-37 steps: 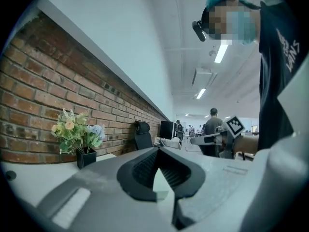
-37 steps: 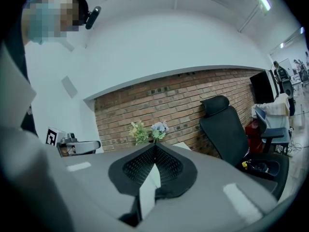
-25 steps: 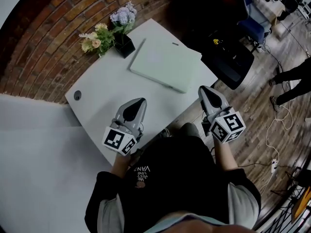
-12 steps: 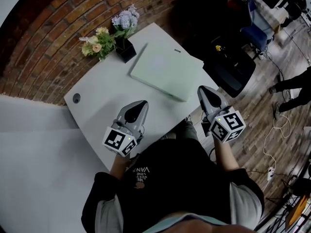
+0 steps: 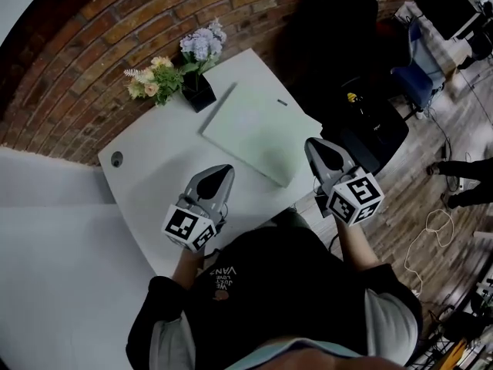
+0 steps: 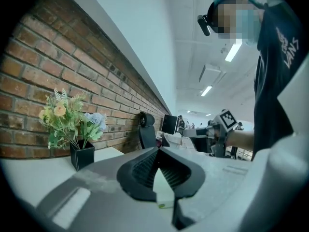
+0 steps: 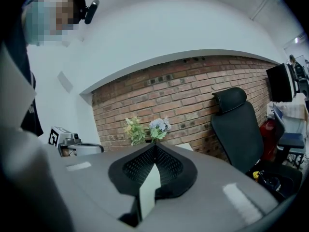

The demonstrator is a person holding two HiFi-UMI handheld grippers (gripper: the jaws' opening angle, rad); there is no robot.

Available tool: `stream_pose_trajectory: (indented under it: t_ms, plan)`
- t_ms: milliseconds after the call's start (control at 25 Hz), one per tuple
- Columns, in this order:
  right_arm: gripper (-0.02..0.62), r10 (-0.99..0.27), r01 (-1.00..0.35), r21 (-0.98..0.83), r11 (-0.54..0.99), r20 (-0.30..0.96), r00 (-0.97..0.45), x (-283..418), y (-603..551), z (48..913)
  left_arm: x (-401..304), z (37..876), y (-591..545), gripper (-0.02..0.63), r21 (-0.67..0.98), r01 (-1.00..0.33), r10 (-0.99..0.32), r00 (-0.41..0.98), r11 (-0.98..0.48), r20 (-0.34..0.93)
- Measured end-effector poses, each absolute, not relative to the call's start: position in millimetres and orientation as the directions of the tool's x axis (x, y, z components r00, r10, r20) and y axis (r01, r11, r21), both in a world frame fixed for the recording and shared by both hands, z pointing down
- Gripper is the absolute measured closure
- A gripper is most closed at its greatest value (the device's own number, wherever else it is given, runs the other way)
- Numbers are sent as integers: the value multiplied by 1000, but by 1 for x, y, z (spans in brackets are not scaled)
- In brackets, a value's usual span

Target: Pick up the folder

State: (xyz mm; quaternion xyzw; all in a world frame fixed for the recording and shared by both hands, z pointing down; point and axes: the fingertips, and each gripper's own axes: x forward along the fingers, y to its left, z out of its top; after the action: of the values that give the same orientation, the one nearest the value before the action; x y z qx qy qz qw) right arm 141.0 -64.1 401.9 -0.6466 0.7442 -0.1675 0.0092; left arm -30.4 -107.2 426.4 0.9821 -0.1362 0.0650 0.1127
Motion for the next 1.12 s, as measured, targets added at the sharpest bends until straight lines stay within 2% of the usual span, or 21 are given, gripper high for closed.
stream_pose_trajectory:
  t_ms: [560, 1120]
  plan:
    - [597, -938, -934, -271, 233, 191, -289, 190, -125, 416, -1, 443, -136, 606, 225, -481, -448, 875, -847, 182]
    - [597, -865, -884, -261, 387, 229, -446, 206, -174, 444, 0, 465, -149, 606, 231, -677, -650, 736, -699, 190]
